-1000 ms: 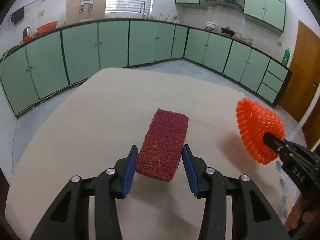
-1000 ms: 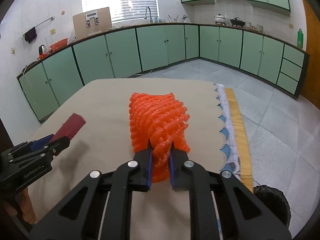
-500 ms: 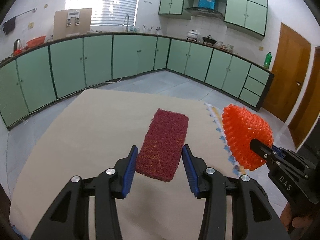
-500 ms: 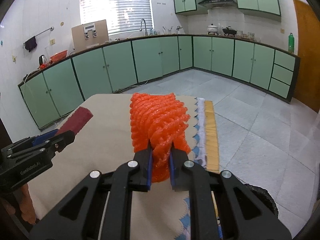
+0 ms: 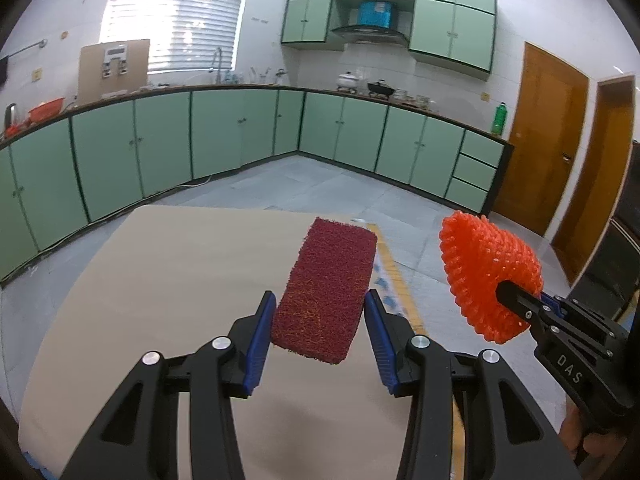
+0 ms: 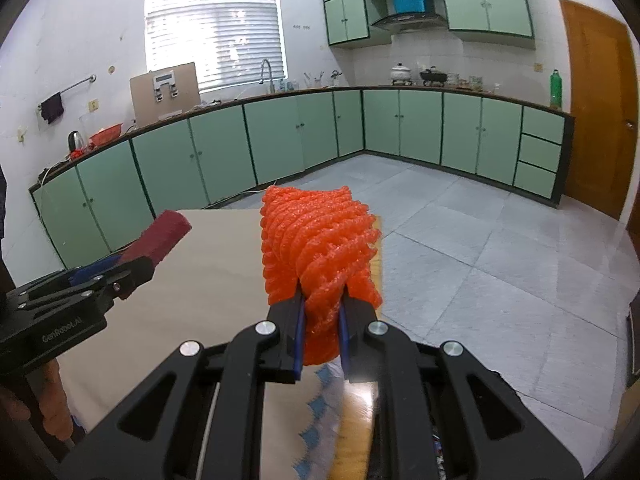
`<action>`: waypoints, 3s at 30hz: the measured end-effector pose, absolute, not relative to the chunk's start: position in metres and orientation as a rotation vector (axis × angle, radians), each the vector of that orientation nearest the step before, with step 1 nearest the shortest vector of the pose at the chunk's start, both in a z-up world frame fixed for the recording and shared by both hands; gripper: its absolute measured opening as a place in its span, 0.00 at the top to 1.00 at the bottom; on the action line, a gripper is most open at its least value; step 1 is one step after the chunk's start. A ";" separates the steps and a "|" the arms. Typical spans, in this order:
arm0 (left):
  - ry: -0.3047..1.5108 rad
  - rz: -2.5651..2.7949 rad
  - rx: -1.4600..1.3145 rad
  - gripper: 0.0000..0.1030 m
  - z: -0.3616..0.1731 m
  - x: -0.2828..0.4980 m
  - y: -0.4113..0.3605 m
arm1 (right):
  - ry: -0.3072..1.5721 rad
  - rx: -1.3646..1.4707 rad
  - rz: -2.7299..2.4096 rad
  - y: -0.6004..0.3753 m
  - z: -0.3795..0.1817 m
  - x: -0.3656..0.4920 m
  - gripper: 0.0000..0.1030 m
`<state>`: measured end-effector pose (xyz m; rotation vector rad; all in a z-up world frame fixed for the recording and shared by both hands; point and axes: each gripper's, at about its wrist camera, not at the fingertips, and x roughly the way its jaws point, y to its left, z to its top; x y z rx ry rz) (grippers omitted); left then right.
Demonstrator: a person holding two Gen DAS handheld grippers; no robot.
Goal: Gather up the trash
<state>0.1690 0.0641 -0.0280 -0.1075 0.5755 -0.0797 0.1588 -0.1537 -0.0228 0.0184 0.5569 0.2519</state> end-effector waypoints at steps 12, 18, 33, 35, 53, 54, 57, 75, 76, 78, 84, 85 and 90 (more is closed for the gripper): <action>0.574 -0.217 -0.073 0.56 -0.027 0.159 -0.007 | 0.545 0.047 0.118 -0.225 -0.027 0.121 0.88; 0.596 -0.300 -0.049 0.56 -0.035 0.156 -0.050 | 0.549 0.066 0.036 -0.267 -0.034 0.102 0.88; 0.663 -0.447 0.000 0.56 -0.073 0.161 -0.140 | 0.616 0.103 -0.116 -0.338 -0.081 0.071 0.88; 0.671 -0.458 0.005 0.56 -0.082 0.161 -0.146 | 0.621 0.104 -0.132 -0.341 -0.085 0.073 0.88; 0.791 -0.469 0.069 0.56 -0.137 0.195 -0.189 | 0.767 0.135 -0.164 -0.365 -0.146 0.102 0.85; 0.800 -0.469 0.071 0.56 -0.139 0.197 -0.190 | 0.775 0.134 -0.161 -0.366 -0.148 0.105 0.81; 0.823 -0.477 0.066 0.55 -0.145 0.201 -0.192 | 0.797 0.124 -0.157 -0.369 -0.154 0.112 0.68; 0.709 -0.411 0.008 0.32 -0.102 0.206 -0.150 | 0.718 0.102 -0.205 -0.369 -0.134 0.104 0.09; 0.698 -0.407 0.005 0.30 -0.097 0.204 -0.146 | 0.711 0.104 -0.198 -0.368 -0.130 0.102 0.07; 0.678 -0.399 0.002 0.27 -0.088 0.199 -0.138 | 0.690 0.112 -0.188 -0.365 -0.120 0.098 0.05; 0.621 -0.388 0.005 0.17 -0.059 0.180 -0.119 | 0.642 0.171 -0.135 -0.356 -0.085 0.086 0.05; 0.612 -0.388 0.006 0.15 -0.055 0.175 -0.116 | 0.636 0.185 -0.123 -0.355 -0.080 0.084 0.05; 0.573 -0.382 0.006 0.09 -0.039 0.154 -0.103 | 0.603 0.204 -0.075 -0.343 -0.052 0.071 0.05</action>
